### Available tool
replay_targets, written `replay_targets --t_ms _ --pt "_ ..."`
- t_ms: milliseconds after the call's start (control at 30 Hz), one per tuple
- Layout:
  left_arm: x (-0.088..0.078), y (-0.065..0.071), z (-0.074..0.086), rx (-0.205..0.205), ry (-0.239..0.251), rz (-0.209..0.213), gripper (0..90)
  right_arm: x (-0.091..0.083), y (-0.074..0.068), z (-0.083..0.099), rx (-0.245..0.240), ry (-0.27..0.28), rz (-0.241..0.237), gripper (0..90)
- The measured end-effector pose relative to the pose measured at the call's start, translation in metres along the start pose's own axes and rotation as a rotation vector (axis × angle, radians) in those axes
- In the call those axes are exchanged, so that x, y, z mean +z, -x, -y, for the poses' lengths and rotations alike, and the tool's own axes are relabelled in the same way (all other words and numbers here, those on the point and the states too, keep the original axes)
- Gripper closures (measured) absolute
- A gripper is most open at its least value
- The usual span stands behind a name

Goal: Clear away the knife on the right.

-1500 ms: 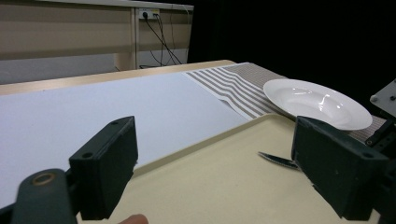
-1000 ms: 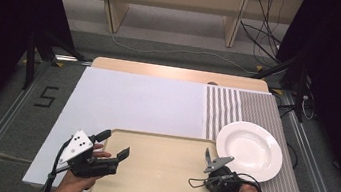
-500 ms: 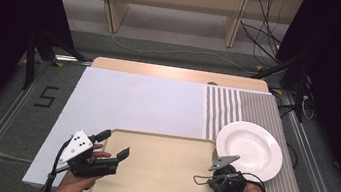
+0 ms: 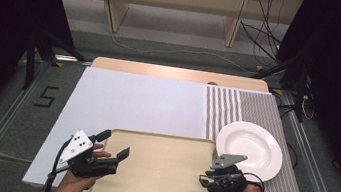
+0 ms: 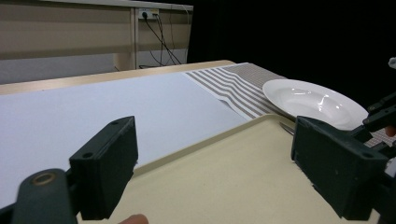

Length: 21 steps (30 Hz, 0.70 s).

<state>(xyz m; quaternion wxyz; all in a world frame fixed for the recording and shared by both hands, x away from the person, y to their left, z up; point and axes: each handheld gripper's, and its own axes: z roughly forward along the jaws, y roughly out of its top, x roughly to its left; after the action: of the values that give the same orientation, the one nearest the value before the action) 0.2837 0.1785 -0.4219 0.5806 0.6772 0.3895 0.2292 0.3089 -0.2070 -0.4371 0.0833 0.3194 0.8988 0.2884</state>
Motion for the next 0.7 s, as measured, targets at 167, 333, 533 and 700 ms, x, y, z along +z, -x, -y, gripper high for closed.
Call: replay_targets --t_ms 167,333,533,700 --pt "0.0 0.0 0.0 -0.001 0.0 -0.001 14.4 -0.004 -0.001 -0.003 0.027 0.056 -0.002 45.6" --pt "0.0 0.0 0.0 0.0 -0.001 0.0 14.4 -0.014 0.001 -0.005 0.065 0.165 -0.031 37.5" --pt "0.0 0.0 0.0 -0.001 -0.002 0.0 14.4 -0.024 -0.001 -0.006 0.073 0.296 -0.057 29.5" --pt "0.0 0.0 0.0 -0.001 -0.002 0.0 14.4 -0.032 -0.003 -0.007 0.075 0.383 -0.063 23.3"
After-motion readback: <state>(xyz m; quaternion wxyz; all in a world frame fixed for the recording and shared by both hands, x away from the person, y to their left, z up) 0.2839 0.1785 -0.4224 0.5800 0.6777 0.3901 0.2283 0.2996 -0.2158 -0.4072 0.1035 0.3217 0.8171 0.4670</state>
